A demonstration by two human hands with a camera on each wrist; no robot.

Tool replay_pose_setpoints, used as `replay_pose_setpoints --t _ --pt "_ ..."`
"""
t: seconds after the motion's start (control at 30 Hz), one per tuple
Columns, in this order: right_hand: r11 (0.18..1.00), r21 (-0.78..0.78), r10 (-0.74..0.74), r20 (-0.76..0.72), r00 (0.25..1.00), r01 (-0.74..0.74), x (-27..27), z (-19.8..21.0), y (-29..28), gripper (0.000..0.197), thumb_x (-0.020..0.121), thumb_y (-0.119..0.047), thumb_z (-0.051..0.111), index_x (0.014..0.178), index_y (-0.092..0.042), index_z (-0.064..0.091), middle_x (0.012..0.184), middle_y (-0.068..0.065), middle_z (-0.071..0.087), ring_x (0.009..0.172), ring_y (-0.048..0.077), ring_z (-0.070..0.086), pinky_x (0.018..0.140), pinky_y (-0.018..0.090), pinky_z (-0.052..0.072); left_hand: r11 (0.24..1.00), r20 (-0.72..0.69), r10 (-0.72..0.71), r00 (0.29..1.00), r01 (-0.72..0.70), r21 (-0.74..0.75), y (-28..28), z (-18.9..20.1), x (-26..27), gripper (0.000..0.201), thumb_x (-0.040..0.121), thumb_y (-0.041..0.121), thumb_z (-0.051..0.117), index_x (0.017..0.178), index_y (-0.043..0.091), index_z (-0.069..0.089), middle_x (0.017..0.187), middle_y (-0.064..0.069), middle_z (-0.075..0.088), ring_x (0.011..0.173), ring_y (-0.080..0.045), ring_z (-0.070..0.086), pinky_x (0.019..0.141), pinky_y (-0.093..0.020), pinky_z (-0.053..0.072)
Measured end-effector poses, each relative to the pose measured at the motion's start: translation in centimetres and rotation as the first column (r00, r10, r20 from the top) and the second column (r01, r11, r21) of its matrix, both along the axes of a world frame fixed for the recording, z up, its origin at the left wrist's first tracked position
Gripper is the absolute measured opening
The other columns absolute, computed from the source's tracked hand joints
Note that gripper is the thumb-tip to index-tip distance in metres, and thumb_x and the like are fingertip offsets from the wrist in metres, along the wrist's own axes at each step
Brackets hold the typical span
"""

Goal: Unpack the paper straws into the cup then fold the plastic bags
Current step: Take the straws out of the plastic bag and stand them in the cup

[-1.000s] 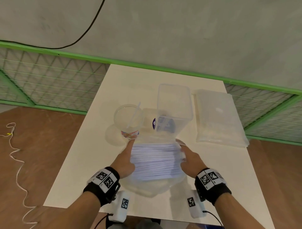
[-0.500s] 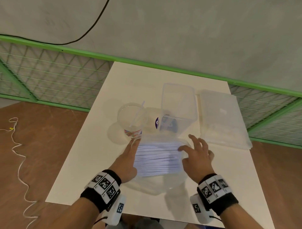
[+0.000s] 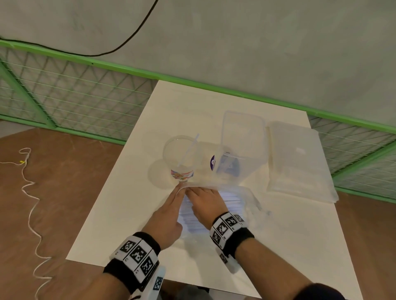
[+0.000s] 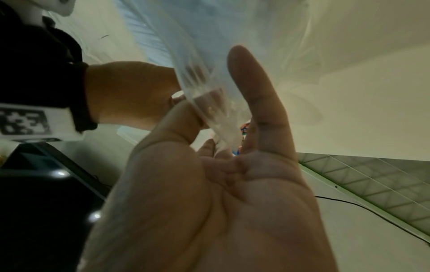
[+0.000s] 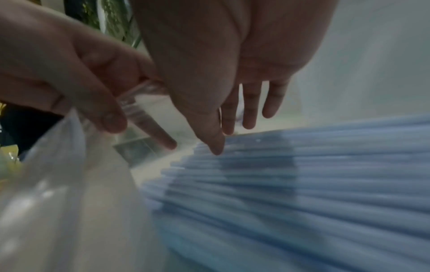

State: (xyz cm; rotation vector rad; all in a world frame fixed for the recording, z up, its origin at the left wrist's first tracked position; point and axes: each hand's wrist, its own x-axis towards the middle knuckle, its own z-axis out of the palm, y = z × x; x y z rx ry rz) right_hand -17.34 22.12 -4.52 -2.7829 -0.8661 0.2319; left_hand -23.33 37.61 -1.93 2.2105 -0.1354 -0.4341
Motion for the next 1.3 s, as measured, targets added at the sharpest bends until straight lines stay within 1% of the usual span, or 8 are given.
replay_pose_setpoints --t 0.13,0.27,0.5,0.77,0.93,0.97,1.13,1.3 --pt "0.999 -0.031 0.008 -0.007 1.0 -0.008 0.1 -0.1 0.4 0.045 0.087 -0.006 0.059 0.131 -0.012 0.056 0.125 0.009 0.062 0.116 0.032 0.058 0.095 0.045 0.044 0.999 -0.023 0.036 0.999 -0.036 -0.019 0.4 0.2 -0.3 0.1 0.08 -0.01 0.046 0.152 0.038 -0.005 0.149 0.036 -0.009 0.135 -0.013 0.038 0.098 -0.017 0.036" --pt "0.994 -0.105 -0.012 -0.014 1.0 0.011 0.2 -0.4 0.6 0.036 0.092 -0.008 0.052 0.127 -0.016 0.058 0.123 0.007 0.058 0.117 0.03 0.054 0.098 0.041 0.038 0.999 -0.031 0.034 0.999 -0.034 -0.021 0.5 0.3 -0.4 0.102 0.079 -0.009 0.045 0.15 0.042 -0.008 0.148 0.036 -0.006 0.133 -0.018 0.042 0.102 -0.025 0.041" --pt "0.992 -0.121 -0.045 -0.016 0.999 0.043 -0.2 -0.7 1.3 0.025 0.076 -0.005 0.067 0.099 -0.014 0.066 0.089 0.006 0.07 0.085 0.032 0.066 0.078 0.04 0.049 0.999 -0.022 0.038 0.999 -0.038 -0.037 0.5 0.0 -0.3 0.101 0.077 -0.012 0.043 0.153 0.036 -0.001 0.158 0.026 -0.001 0.144 -0.003 0.021 0.107 -0.014 0.026" --pt "0.969 -0.247 0.008 0.012 1.0 -0.005 -0.2 -0.9 1.9 0.026 0.083 -0.008 0.059 0.109 -0.009 0.063 0.107 0.01 0.061 0.103 0.031 0.055 0.088 0.039 0.04 0.999 -0.005 0.032 0.999 -0.033 -0.023 0.7 -0.4 -0.2 0.1 0.076 -0.01 0.042 0.154 0.035 -0.001 0.16 0.024 -0.001 0.145 -0.001 0.017 0.111 -0.016 0.024" --pt "0.962 -0.273 0.002 -0.027 1.0 -0.009 -0.4 -0.6 2.3 0.026 0.054 -0.013 0.077 0.074 -0.017 0.062 0.06 -0.001 0.062 0.059 0.024 0.062 0.06 0.031 0.046 0.999 0.003 0.03 1.0 -0.03 -0.01 0.8 -0.4 -0.2 0.1 0.077 -0.012 0.043 0.154 0.032 -0.001 0.161 0.02 -0.002 0.146 -0.001 0.012 0.112 -0.014 0.02" --pt "0.968 -0.252 0.004 -0.012 1.0 -0.007 -0.4 -0.9 2.2 0.027 0.053 -0.013 0.078 0.075 -0.017 0.062 0.059 -0.002 0.062 0.057 0.023 0.062 0.059 0.03 0.046 0.999 0.003 0.03 1.0 -0.03 -0.012 0.7 -0.3 -0.1 0.099 0.077 -0.012 0.043 0.154 0.032 -0.001 0.161 0.02 -0.002 0.147 -0.001 0.011 0.113 -0.015 0.019" --pt "0.978 -0.206 0.016 -0.024 1.0 -0.021 -0.4 -0.6 1.0 0.026 0.086 -0.014 0.049 0.11 -0.01 0.056 0.106 0.009 0.061 0.101 0.03 0.056 0.095 0.042 0.036 0.999 -0.004 0.029 1.0 -0.029 -0.015 1.0 -0.5 -0.2 0.101 0.076 -0.011 0.043 0.154 0.034 -0.002 0.161 0.021 -0.001 0.146 -0.004 0.017 0.113 -0.018 0.025" --pt "0.979 -0.2 0.028 -0.054 0.998 -0.038 -0.8 -0.2 -0.2 0.028 0.092 -0.023 0.041 0.117 -0.013 0.05 0.104 0.007 0.062 0.095 0.03 0.058 0.093 0.043 0.034 1.0 0.0 0.027 1.0 -0.027 -0.012 1.0 -0.5 -0.1 0.1 0.077 -0.011 0.044 0.154 0.031 -0.003 0.161 0.019 -0.003 0.146 -0.003 0.015 0.111 -0.014 0.021"
